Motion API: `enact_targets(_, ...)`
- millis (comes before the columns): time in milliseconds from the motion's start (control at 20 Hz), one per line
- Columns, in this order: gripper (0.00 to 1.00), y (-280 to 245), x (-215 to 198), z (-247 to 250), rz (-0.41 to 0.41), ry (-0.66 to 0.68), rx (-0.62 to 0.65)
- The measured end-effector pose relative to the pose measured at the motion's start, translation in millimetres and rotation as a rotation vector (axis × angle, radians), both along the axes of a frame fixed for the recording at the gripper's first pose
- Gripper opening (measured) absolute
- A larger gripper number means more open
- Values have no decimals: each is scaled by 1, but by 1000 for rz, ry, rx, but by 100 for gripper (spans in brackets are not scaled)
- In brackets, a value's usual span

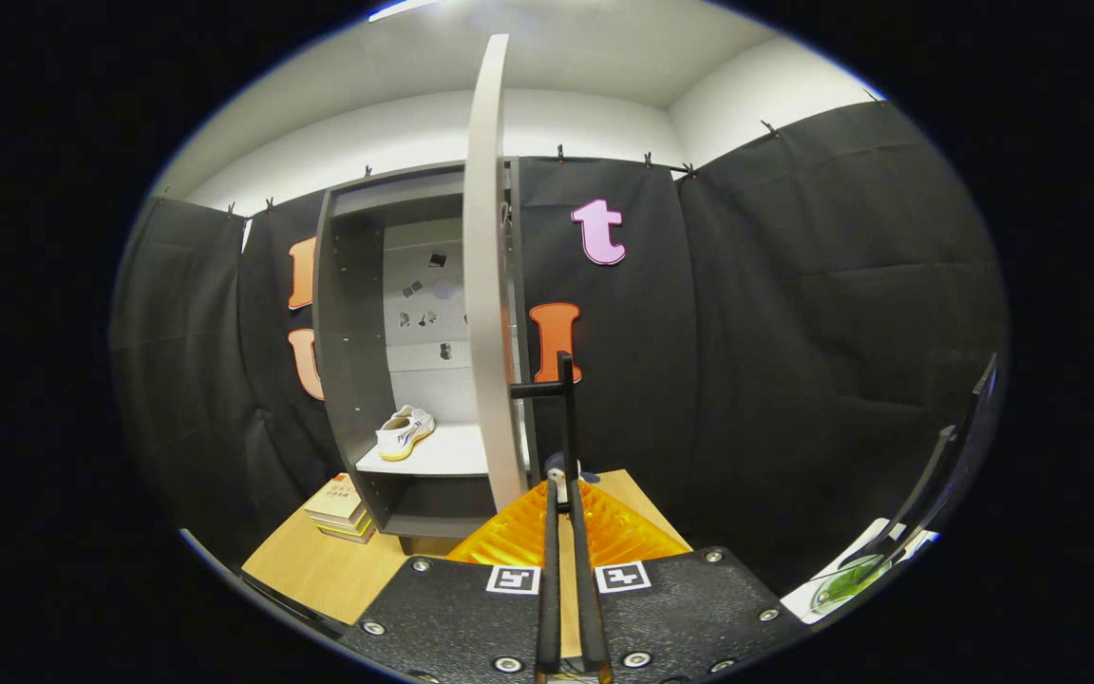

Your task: Open the shoe cabinet door, grab the shoes and put them into the shoe cabinet, then close the shoe cabinet door.

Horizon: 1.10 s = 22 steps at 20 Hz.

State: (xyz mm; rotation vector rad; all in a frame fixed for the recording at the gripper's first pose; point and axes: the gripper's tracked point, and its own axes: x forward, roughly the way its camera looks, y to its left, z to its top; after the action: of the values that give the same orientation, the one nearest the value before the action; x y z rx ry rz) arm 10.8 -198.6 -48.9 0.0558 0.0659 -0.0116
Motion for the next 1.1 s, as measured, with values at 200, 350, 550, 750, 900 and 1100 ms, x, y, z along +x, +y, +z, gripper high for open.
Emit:
enact_targets(200, 7, 22, -20, 9, 12, -21, -4)
enact_targets(350, 11, 54, -31, 5, 58, -6, -10)
enact_targets(550, 15, 102, -28, -17, 136, 42, -10)
enact_targets(750, 17, 153, -19, -64, 227, 149, 8)
enact_targets(900, 17, 186, -10, -91, 283, 201, 47)
enact_targets(1100, 17, 212, 8, -136, 307, 279, 69)
